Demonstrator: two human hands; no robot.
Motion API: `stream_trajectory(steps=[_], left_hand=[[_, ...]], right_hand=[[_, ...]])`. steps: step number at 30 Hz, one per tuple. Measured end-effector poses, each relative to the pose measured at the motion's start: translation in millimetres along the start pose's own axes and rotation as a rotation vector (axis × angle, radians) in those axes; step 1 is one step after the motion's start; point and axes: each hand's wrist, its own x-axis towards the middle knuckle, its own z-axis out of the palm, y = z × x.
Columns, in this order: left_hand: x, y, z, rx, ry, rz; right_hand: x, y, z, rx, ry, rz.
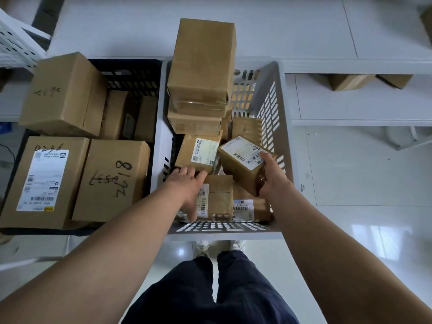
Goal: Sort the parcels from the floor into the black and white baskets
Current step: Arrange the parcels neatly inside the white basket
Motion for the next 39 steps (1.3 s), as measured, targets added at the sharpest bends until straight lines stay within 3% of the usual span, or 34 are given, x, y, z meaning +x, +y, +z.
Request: stream_trajectory(steps=[9, 16, 28, 39], left_hand=[[-12, -1, -20, -0.166, -0.025, -0.045], [-35, -7, -60, -0.207, -0.003, -0.073], [-84, -43, -106, -0.499, 0.266, -0.158], [-106, -49, -108, -0.275, 0.457, -0.213]], right_hand=[[-10, -1, -3, -0.058, -0.06, -0.019], [-42, -17, -3, -0.143, -0.077, 0.082], [-87, -47, -17, -0.285, -0.142, 0.035], [-97, -19, -21, -0.679, -0.037, -0.008]])
